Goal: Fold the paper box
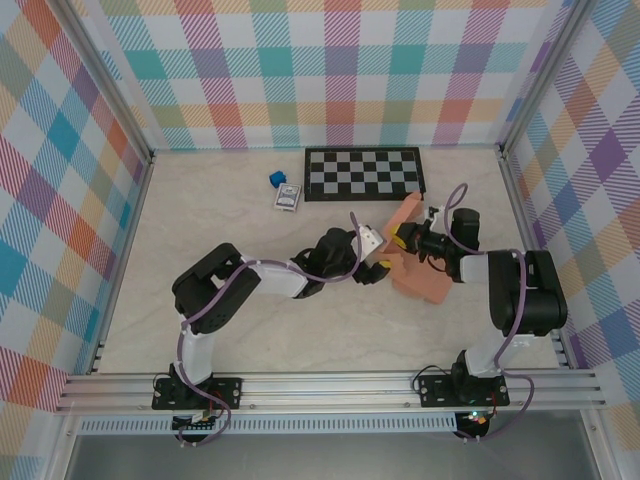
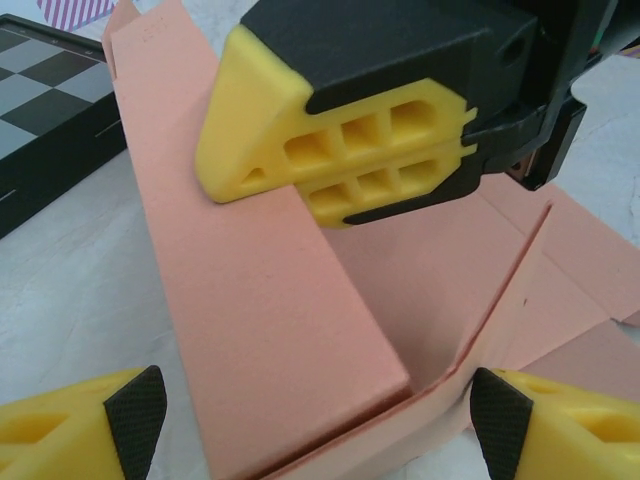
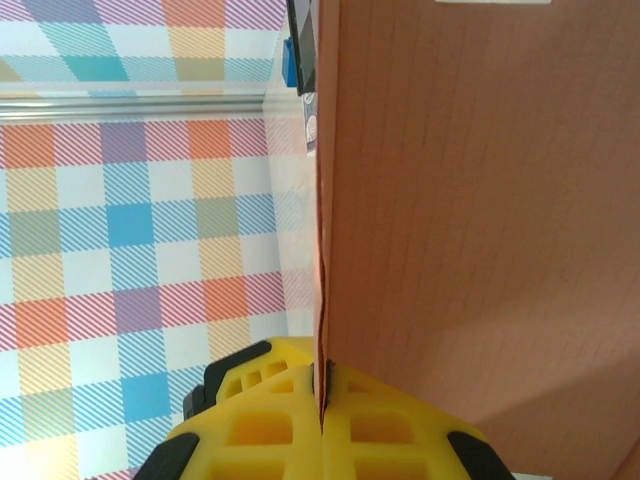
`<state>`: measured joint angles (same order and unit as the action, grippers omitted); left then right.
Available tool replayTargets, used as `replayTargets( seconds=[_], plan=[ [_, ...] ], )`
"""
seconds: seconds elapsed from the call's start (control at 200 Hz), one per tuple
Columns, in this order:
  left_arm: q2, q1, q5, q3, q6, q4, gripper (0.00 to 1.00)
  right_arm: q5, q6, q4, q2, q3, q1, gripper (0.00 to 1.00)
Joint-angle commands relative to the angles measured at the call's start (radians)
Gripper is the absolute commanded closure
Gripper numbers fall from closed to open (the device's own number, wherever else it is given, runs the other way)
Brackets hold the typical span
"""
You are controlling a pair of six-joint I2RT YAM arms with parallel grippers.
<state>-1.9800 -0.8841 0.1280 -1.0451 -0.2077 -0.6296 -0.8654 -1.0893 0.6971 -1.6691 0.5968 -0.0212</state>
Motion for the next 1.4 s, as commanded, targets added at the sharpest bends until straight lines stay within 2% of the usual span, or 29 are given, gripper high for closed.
replayTargets(
  seconds=[0.0,0.195,0.455,0.74,0.915,1.05,1.155,1.28,1.395],
  plan=[
    [-0.032,-0.049,-0.039,-0.04,0.052,-0.04,0.18,0.041,-0.009,0.038,0.029,-0.03,-0.003,0.98],
    [-0.073,-0.087,-0.126,-0.06,0.141,-0.039,0.18,0.087,-0.043,0.095,0.05,-0.065,-0.003,0.97],
    [-0.089,-0.087,-0.263,-0.093,0.235,-0.01,0.19,0.141,-0.061,0.137,0.095,-0.109,-0.005,0.97],
    [-0.138,-0.087,-0.326,-0.138,0.31,-0.002,0.25,0.213,-0.091,0.165,0.128,-0.141,-0.024,0.97],
    [-0.17,-0.087,-0.396,-0.164,0.28,-0.005,0.33,0.284,-0.106,0.18,0.161,-0.171,-0.051,0.97],
    [-0.191,-0.085,-0.436,-0.171,0.204,-0.03,0.4,0.308,-0.103,0.158,0.175,-0.181,-0.059,0.96],
    [-0.192,-0.077,-0.44,-0.16,0.195,-0.039,0.41,0.306,-0.1,0.133,0.176,-0.184,-0.06,0.89],
    [-0.179,-0.069,-0.448,-0.144,0.197,-0.035,0.44,0.309,-0.091,0.107,0.183,-0.19,-0.06,0.87],
    [-0.171,-0.064,-0.497,-0.156,0.199,0.024,0.48,0.31,-0.086,0.082,0.198,-0.193,-0.06,0.81]
  ],
)
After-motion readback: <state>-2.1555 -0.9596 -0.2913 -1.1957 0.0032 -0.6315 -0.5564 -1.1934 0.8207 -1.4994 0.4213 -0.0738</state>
